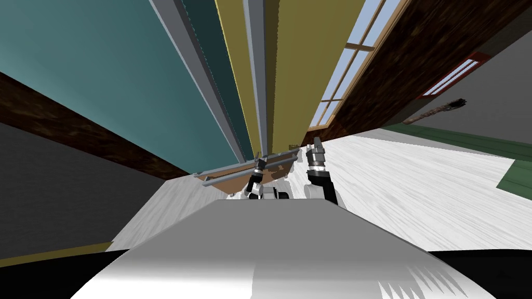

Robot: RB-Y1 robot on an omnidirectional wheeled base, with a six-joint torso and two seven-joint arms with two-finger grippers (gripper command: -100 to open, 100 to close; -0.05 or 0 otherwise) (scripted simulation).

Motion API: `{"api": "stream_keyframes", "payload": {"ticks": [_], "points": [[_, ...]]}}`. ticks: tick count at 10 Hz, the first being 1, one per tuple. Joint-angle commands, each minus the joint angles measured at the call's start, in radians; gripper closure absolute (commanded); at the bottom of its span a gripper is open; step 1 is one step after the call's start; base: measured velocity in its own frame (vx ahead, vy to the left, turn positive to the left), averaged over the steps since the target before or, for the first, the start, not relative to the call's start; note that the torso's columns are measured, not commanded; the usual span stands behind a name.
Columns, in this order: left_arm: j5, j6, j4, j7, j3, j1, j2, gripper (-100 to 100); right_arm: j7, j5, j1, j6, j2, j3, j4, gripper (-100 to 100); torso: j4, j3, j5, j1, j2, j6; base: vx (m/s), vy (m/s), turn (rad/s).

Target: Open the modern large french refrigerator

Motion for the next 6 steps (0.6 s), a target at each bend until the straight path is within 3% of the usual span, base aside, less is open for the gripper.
{"api": "stream_keyframes", "payload": {"ticks": [1,3,4,5,6], "points": [[0.002,0.027,-0.008,-0.007,0.007,-0.017,-0.014,-100,0.000,0.000,0.000,0.000,0.000,0.000,0.000,0,0.000,0.000,0.000,0.000,0.000,0.000,0.026,0.001,0.033],[0.003,0.055,-0.019,-0.014,0.014,-0.033,-0.025,-100,0.000,0.000,0.000,0.000,0.000,0.000,0.000,0,0.000,-0.001,0.000,0.000,-0.001,0.000,0.044,-0.002,0.028],[0.003,0.043,-0.015,-0.008,0.010,-0.024,-0.016,-100,0.000,0.000,0.000,0.000,0.000,0.000,0.000,0,0.001,-0.001,0.000,0.000,-0.002,0.001,0.002,-0.001,0.012],[0.001,0.015,-0.004,-0.004,0.004,-0.010,-0.009,100,0.000,0.000,0.000,0.000,0.000,0.000,0.000,0,0.001,-0.002,0.000,0.000,-0.003,0.001,-0.027,-0.004,-0.078],[0.000,0.004,0.000,-0.001,0.001,-0.004,-0.005,100,0.000,0.000,0.000,0.000,0.000,0.000,0.000,0,0.002,0.001,0.000,0.001,0.002,-0.002,-0.027,-0.002,-0.036]]}}
